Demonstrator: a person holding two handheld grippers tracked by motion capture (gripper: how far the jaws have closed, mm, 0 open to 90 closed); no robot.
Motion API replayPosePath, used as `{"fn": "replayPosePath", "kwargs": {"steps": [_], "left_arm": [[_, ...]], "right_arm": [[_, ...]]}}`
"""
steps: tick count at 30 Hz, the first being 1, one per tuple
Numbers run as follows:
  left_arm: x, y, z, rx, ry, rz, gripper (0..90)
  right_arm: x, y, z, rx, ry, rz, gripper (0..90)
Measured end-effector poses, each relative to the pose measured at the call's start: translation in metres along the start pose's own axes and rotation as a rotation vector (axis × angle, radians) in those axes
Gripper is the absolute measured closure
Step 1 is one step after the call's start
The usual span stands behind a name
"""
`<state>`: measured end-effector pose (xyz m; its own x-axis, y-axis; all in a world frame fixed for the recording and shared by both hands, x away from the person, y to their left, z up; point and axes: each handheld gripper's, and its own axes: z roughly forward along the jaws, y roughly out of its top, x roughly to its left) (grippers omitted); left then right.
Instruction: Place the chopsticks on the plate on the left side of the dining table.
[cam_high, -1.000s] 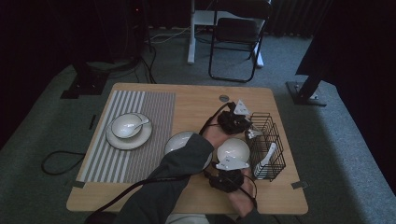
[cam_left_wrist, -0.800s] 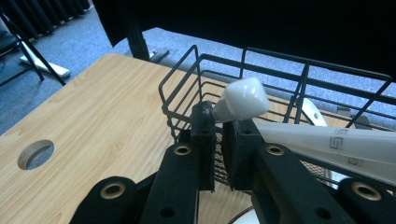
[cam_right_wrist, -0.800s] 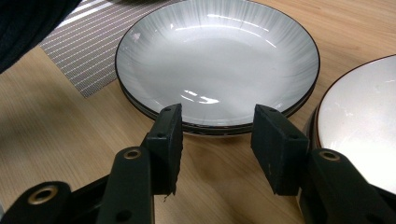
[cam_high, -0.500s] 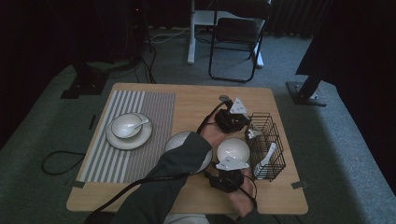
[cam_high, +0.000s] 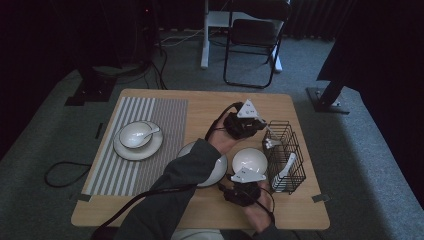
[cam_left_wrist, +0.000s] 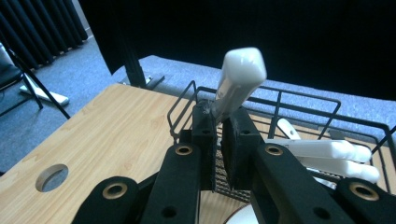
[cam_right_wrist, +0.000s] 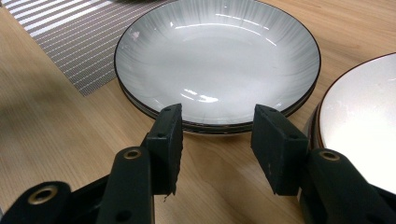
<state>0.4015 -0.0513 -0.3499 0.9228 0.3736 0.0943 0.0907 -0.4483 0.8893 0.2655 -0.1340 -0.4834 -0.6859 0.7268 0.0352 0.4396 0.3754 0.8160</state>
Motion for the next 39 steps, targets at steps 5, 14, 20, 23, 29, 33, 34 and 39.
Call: {"fn": "replayPosePath", "kwargs": {"steps": [5,14,20,23,29,33,34,39], "left_arm": [[0.003,0.001,-0.01,-0.006,-0.003,0.01,84.9],[0.007,0.001,-0.028,-0.033,-0.015,0.002,84.9],[0.011,0.005,-0.043,-0.05,-0.014,0.004,85.0],[0.012,0.006,-0.049,-0.055,-0.013,0.007,84.9],[0.015,0.008,-0.065,-0.068,0.0,0.017,85.0],[0.016,0.008,-0.075,-0.071,0.021,0.023,84.9],[0.016,0.008,-0.075,-0.071,0.021,0.023,85.0],[0.024,0.004,-0.089,-0.07,0.039,0.013,85.0]], "right_arm": [[0.0,0.0,0.0,0.0,-0.001,0.0,53.0],[0.001,0.0,0.001,0.005,0.001,-0.002,53.0],[0.0,0.0,0.001,0.003,0.0,0.0,53.0],[0.0,0.0,0.001,0.003,-0.001,-0.001,53.0],[0.001,0.001,0.001,0.004,-0.001,0.002,53.1],[0.001,0.001,0.001,0.002,0.001,-0.001,53.1],[0.001,0.001,0.001,0.002,0.001,-0.001,53.1],[0.0,0.003,0.0,-0.002,-0.002,-0.003,53.1]]}}
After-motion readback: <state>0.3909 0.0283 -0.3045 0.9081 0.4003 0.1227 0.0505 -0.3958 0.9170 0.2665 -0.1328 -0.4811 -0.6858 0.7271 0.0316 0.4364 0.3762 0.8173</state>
